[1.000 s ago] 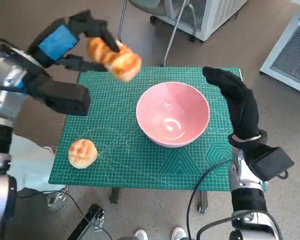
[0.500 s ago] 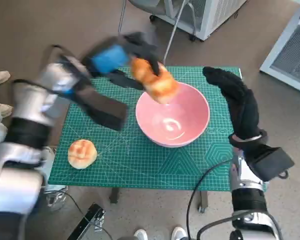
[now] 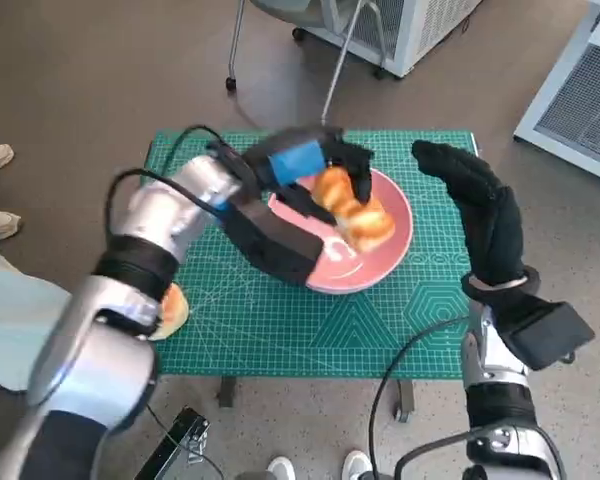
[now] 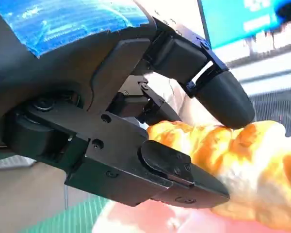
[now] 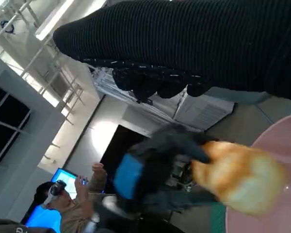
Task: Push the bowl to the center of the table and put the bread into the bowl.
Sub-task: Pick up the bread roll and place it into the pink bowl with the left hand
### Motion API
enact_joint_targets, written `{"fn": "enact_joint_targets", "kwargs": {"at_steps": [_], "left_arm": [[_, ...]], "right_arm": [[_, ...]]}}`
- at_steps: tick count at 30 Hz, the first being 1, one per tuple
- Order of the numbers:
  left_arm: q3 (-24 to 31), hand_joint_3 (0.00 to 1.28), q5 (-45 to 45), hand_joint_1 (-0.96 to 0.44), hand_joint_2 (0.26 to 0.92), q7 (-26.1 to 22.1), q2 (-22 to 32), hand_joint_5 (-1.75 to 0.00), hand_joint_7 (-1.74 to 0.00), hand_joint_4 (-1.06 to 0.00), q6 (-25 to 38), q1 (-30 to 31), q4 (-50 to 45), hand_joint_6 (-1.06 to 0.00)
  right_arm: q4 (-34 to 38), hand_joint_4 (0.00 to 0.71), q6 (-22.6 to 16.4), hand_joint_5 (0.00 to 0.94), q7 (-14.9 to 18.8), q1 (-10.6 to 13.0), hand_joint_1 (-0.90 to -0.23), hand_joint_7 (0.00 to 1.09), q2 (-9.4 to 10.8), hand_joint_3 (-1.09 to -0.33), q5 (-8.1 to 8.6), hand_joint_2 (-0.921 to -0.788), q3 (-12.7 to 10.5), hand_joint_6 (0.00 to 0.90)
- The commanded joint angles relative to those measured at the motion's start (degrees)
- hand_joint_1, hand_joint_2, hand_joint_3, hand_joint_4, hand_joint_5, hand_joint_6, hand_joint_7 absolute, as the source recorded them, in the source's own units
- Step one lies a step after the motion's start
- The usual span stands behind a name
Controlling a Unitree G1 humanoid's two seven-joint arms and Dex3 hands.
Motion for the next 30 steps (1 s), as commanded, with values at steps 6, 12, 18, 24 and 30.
{"fn": "enact_joint_targets", "kwargs": {"at_steps": [6,12,18,24,30], "left_arm": [[-0.6,0.18,-1.4,-0.11,0.916,-8.9,-1.6,-0.38,-0.75,-0.28,5.3,0.4,2.4,-0.34],[0.2,0.12,-3.2,-0.12,0.920,-16.8,-0.6,-0.04,-0.30,-0.19,8.2,0.2,-0.1,-0.32],[3.0,0.09,-6.3,-0.11,0.918,-17.6,2.8,-0.01,-0.24,-0.19,6.2,2.0,-4.6,-0.35],[6.2,0.04,-9.7,-0.12,0.903,-19.4,7.5,-0.06,-0.26,-0.33,3.6,3.7,-9.9,-0.46],[10.8,0.02,-14.2,-0.09,0.898,-25.4,14.6,-0.08,-0.28,-0.43,2.7,7.4,-19.7,-0.51]], "right_arm": [[-0.8,0.429,0.8,0.041,-0.3,2.3,-0.597,0.82,-0.5,-0.747,-0.19,-0.921,-0.1,0.050],[-0.7,0.430,0.7,0.039,-1.0,2.2,-0.597,0.81,-0.8,-0.745,-0.74,-0.921,-0.3,0.056],[-0.9,0.431,1.2,0.037,-1.7,2.1,-0.592,0.80,-0.5,-0.749,-1.03,-0.921,-0.2,0.060],[-1.4,0.431,1.6,0.036,-1.9,2.1,-0.597,0.79,0.3,-0.752,-1.02,-0.921,0.2,0.062],[-2.2,0.430,2.0,0.034,-1.4,2.4,-0.595,0.79,0.9,-0.756,-0.58,-0.921,0.7,0.062]]}}
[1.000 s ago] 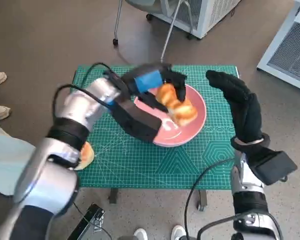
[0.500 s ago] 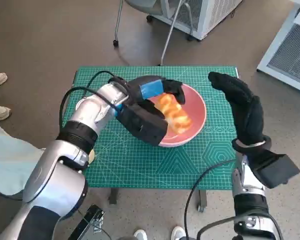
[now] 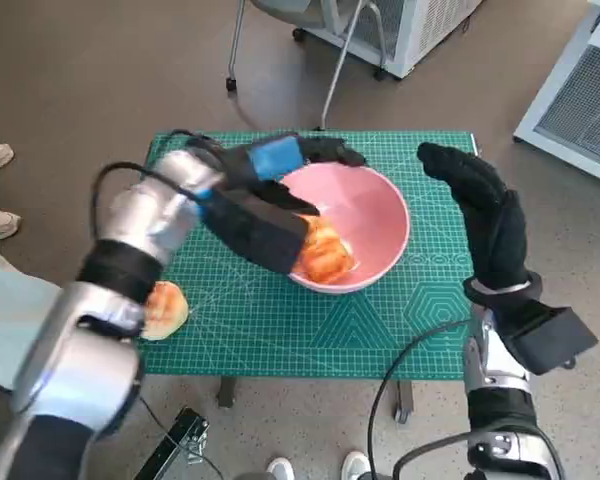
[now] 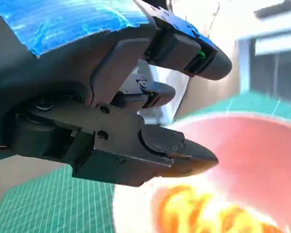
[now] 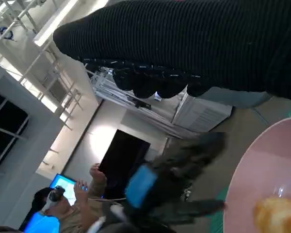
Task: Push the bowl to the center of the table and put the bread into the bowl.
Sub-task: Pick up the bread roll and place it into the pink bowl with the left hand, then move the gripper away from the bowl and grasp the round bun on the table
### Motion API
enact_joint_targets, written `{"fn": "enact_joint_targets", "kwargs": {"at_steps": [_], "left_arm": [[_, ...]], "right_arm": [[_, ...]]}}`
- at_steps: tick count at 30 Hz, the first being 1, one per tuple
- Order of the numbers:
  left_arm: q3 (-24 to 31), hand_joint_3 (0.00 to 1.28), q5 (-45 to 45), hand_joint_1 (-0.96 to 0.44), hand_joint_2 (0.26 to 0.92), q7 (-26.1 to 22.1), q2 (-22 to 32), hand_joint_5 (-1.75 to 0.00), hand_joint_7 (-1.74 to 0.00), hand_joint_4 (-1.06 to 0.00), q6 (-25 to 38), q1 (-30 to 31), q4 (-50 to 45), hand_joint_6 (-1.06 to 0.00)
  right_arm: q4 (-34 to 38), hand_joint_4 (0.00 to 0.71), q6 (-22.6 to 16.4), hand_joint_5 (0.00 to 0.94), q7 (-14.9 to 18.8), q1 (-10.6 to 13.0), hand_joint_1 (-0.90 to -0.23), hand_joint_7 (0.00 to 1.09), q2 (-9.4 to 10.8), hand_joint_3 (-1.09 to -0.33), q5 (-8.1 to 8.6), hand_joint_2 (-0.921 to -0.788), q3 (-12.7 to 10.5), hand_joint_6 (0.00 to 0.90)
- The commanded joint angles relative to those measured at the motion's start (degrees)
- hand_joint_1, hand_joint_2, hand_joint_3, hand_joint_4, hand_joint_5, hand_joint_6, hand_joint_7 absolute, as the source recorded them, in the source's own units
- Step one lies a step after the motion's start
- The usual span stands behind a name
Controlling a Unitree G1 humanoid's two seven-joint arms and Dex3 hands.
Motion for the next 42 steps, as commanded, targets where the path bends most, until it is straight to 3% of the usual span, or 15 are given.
{"fn": "enact_joint_targets", "kwargs": {"at_steps": [1,8,20,30,42], "left_arm": [[4.6,0.01,-4.9,-0.08,0.899,-5.9,7.4,-0.07,-0.28,-0.44,-0.7,4.5,-9.9,-0.52],[14.8,0.00,-14.2,0.00,0.893,-16.3,20.2,-0.03,-0.20,-0.52,2.5,16.5,-30.8,-0.58],[27.9,0.00,-20.7,0.06,0.878,-27.8,34.0,0.00,-0.11,-0.47,14.2,36.3,-49.8,-0.58],[34.4,0.00,-22.3,0.05,0.864,-32.1,37.7,0.00,-0.04,-0.38,20.7,50.6,-59.0,-0.54],[35.0,0.00,-23.4,0.06,0.827,-31.5,36.9,0.00,0.00,-0.32,19.0,57.8,-58.5,-0.47]], "right_arm": [[-0.5,0.430,1.1,0.034,0.3,1.4,-0.595,0.79,0.8,-0.757,0.44,-0.921,0.6,0.061],[-1.3,0.430,1.5,0.033,0.8,1.7,-0.600,0.80,1.0,-0.759,1.10,-0.921,0.9,0.058],[-1.6,0.430,2.4,0.031,2.3,1.3,-0.606,0.81,1.1,-0.761,2.49,-0.921,1.1,0.052],[-0.7,0.429,2.3,0.031,3.2,0.4,-0.594,0.82,1.0,-0.768,2.35,-0.921,1.3,0.035],[0.7,0.428,2.2,0.030,4.1,-0.6,-0.594,0.83,0.3,-0.770,2.07,-0.921,1.5,0.015]]}}
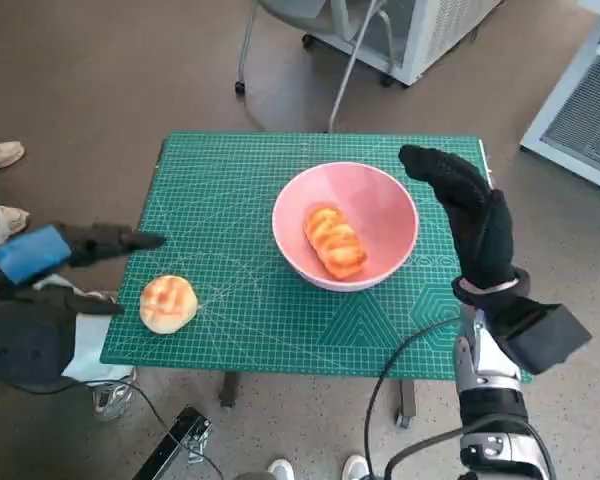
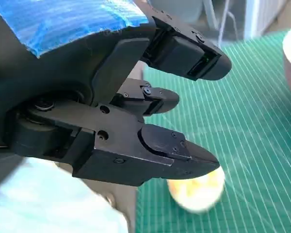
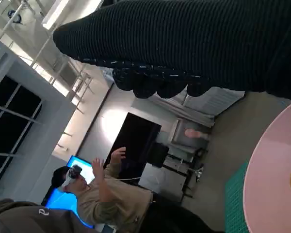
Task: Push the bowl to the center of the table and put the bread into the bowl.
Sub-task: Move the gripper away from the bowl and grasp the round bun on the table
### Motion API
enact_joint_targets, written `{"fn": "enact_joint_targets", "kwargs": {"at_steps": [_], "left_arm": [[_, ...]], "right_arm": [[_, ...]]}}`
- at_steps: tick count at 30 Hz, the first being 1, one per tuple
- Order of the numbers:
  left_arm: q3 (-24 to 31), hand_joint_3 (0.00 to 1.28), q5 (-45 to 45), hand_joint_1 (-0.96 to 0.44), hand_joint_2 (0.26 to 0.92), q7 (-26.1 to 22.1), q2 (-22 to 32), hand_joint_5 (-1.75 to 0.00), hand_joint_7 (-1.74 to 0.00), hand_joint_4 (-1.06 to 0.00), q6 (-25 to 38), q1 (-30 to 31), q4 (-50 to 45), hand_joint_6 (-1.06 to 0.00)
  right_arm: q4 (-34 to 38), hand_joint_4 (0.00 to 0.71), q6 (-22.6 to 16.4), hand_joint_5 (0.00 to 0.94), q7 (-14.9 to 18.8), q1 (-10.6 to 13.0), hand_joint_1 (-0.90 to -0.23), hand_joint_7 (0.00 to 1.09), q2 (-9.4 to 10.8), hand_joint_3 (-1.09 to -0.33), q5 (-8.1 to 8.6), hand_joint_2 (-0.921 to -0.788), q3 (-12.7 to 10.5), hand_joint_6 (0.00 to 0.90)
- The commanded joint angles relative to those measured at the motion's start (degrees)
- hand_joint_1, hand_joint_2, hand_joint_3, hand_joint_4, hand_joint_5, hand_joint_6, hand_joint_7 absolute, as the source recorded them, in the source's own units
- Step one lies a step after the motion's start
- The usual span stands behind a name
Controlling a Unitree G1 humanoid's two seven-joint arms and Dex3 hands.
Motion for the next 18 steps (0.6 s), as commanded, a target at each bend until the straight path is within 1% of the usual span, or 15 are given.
{"fn": "enact_joint_targets", "kwargs": {"at_steps": [1,5,11,18], "left_arm": [[0.0,0.00,-0.5,0.06,0.826,0.8,-0.4,0.00,0.00,-0.32,-1.1,1.8,0.6,-0.46],[-1.5,0.00,0.5,0.07,0.821,1.6,-1.2,0.00,0.00,-0.31,-1.6,2.1,1.5,-0.46],[-4.4,0.00,2.8,0.07,0.818,3.2,-2.7,0.00,0.00,-0.31,-2.1,1.9,3.2,-0.45],[-8.9,0.00,6.8,0.07,0.817,5.6,-5.2,0.00,0.00,-0.30,-3.0,-0.7,7.5,-0.44]], "right_arm": [[1.5,0.428,0.4,0.030,1.0,-0.5,-0.594,0.83,-0.5,-0.770,-0.13,-0.921,0.0,0.014],[1.9,0.429,0.6,0.031,1.6,-0.7,-0.594,0.84,-0.6,-0.770,0.14,-0.921,0.0,0.012],[1.5,0.429,1.1,0.031,2.1,-0.4,-0.595,0.84,-0.8,-0.771,0.53,-0.921,-0.1,0.009],[0.6,0.428,1.8,0.031,2.1,0.0,-0.605,0.85,-1.0,-0.769,0.48,-0.921,-0.2,0.006]]}}
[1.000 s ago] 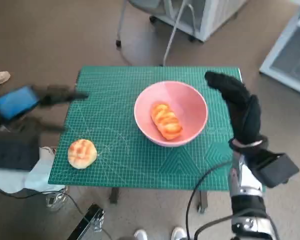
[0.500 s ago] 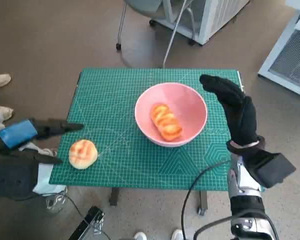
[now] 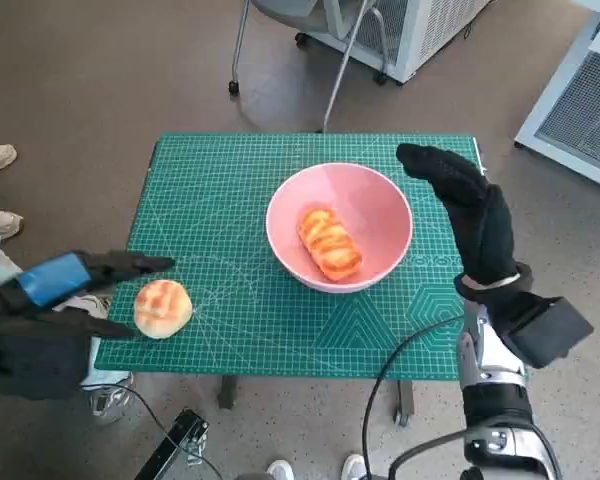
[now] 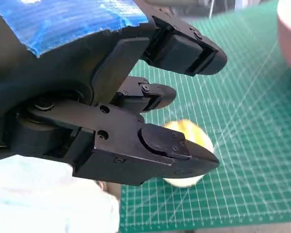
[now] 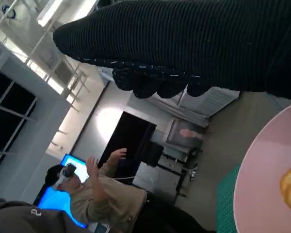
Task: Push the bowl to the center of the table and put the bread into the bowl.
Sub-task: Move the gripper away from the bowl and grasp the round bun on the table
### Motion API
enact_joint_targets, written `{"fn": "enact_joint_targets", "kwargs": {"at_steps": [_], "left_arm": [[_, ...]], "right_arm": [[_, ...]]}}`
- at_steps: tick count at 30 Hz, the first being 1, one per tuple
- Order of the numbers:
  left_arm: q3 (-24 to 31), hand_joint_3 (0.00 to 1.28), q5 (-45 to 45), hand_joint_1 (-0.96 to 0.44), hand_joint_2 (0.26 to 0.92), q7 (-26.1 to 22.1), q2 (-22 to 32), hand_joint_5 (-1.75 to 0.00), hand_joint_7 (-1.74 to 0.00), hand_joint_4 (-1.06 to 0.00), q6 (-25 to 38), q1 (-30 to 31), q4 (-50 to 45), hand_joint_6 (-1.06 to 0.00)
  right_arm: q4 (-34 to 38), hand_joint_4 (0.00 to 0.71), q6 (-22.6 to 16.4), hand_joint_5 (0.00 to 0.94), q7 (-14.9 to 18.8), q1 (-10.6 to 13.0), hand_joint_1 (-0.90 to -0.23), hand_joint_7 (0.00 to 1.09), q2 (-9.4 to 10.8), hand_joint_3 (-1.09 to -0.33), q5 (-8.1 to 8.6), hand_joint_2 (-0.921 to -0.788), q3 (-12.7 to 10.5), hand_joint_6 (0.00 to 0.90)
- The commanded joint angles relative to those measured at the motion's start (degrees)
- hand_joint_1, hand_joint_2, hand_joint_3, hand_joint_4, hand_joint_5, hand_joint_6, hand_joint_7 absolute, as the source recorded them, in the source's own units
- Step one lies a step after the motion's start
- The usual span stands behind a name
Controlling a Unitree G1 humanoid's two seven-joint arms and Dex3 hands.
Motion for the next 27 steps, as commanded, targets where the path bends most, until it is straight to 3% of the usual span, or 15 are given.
{"fn": "enact_joint_targets", "kwargs": {"at_steps": [1,18,23,27], "left_arm": [[-3.2,0.00,2.8,0.07,0.817,2.1,-2.0,0.00,0.00,-0.30,-0.9,-2.1,3.1,-0.44],[-15.8,0.00,16.9,0.06,0.820,11.3,-8.4,-0.01,-0.01,-0.29,-4.7,-9.7,18.6,-0.44],[-19.6,0.02,21.1,0.06,0.848,14.8,-9.7,-0.04,-0.04,-0.39,-6.3,-12.1,24.2,-0.51],[-21.2,0.03,22.8,0.07,0.885,16.9,-9.7,-0.08,-0.11,-0.54,-7.8,-13.7,26.8,-0.67]], "right_arm": [[-0.3,0.428,1.4,0.031,0.4,1.2,-0.606,0.85,-0.3,-0.769,0.27,-0.921,-0.2,0.005],[-3.1,0.429,3.1,0.031,-0.4,2.7,-0.601,0.85,-0.8,-0.768,0.07,-0.921,-0.5,0.004],[-3.2,0.429,3.2,0.031,-0.4,2.8,-0.594,0.85,-0.8,-0.768,0.25,-0.921,-0.8,0.006],[-3.4,0.428,3.3,0.030,-0.4,2.9,-0.593,0.85,-0.7,-0.769,0.27,-0.921,-0.9,0.008]]}}
